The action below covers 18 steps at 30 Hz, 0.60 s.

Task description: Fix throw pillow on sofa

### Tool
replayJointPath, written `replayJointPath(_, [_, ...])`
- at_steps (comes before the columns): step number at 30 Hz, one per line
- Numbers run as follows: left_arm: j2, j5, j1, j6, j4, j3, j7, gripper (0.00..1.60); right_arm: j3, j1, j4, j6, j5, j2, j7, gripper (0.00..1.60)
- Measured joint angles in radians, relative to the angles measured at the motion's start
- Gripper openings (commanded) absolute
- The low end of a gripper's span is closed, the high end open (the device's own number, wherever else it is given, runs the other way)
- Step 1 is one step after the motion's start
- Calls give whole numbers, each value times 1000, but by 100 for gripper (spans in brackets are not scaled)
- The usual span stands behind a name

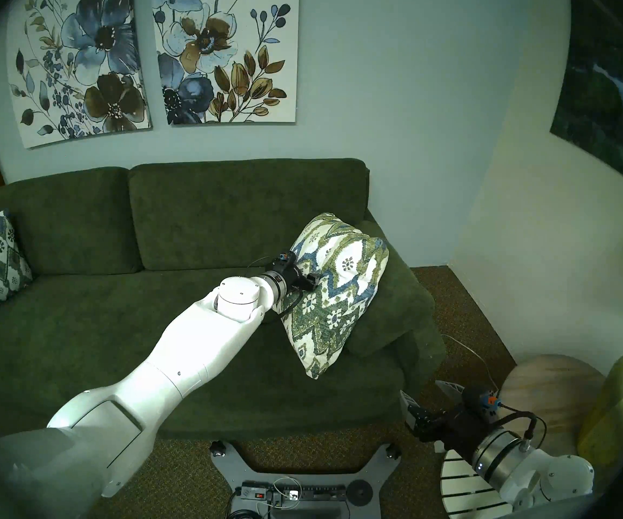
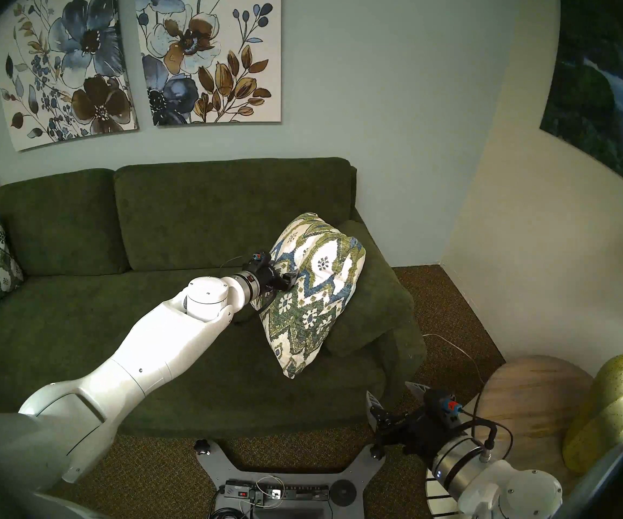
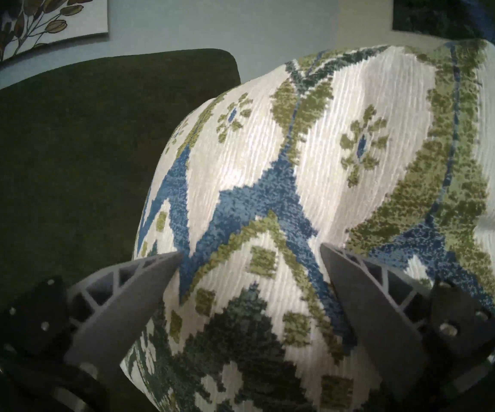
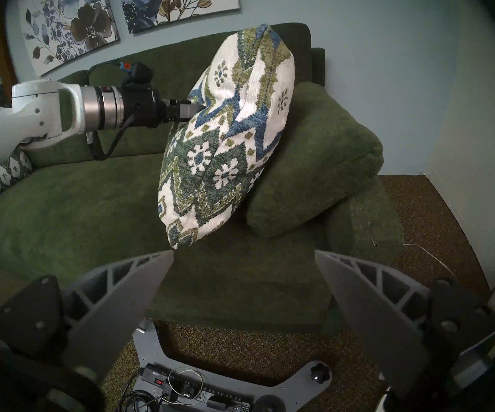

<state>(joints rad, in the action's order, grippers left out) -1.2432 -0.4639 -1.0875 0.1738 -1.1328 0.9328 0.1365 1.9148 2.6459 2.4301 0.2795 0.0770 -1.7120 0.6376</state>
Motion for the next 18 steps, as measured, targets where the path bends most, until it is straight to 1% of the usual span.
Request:
replayJointPath(3, [26,0,-6,-48,29,8,54,160,0,3,0,0,0,0,3,160])
replayJointPath(5, [41,1,-16,-68,35,18,82,160,0,5,0,0,0,0,5,160])
replayJointPath(8, [74,1,-50,-95,39,47,136,160,1,8,0,0,0,-1,8,160])
replayJointPath(10, [82,1,-60,-99,39,53,149,160,1,9,0,0,0,-1,9,160])
replayJointPath(13, [118,-3,-103,-114,34,83,205,160,1,10,0,0,0,-1,12,160])
replayJointPath(15, [129,-6,-117,-118,29,93,223,160,1,10,0,0,0,-1,12,160])
replayJointPath(18, [163,-20,-157,-126,3,121,270,160,1,11,0,0,0,-1,14,160])
